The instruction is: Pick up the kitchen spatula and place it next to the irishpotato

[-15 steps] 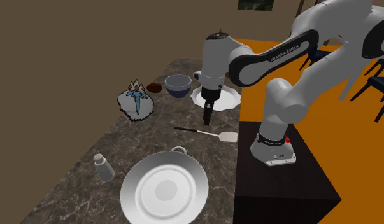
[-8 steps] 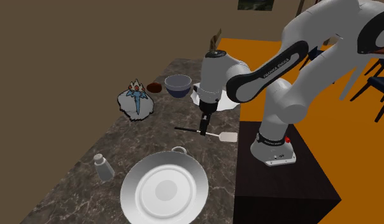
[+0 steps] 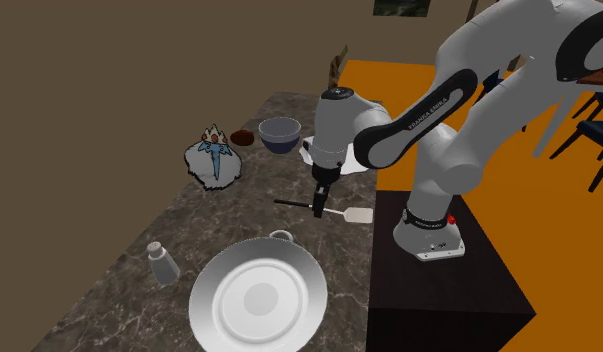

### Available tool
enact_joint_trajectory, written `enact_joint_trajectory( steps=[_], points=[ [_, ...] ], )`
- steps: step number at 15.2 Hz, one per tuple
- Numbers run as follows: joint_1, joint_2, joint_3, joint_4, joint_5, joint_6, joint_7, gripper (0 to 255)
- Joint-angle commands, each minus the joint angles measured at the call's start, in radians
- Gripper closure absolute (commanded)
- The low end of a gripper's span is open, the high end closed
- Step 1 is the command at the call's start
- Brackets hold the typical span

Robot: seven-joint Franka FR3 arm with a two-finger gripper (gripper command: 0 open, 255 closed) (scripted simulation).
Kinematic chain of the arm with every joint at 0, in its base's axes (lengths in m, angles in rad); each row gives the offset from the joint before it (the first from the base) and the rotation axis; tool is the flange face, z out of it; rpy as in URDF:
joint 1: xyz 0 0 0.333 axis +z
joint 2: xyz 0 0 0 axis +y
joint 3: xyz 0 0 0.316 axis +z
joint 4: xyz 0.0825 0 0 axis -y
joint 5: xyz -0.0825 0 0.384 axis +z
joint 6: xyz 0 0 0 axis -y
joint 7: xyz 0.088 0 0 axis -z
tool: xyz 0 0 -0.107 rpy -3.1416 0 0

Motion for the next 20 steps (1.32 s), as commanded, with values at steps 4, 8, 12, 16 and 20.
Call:
enact_joint_trajectory(
  steps=[4,8,12,16,20],
  points=[
    [0.000,0.000,0.000,0.000,0.000,0.000,0.000,255],
    [0.000,0.000,0.000,0.000,0.000,0.000,0.000,255],
    [0.000,0.000,0.000,0.000,0.000,0.001,0.000,255],
    [0.000,-0.048,-0.009,0.030,-0.005,-0.077,-0.001,255],
    [-0.001,-0.087,-0.018,0.063,-0.012,-0.150,-0.002,255]
  ],
)
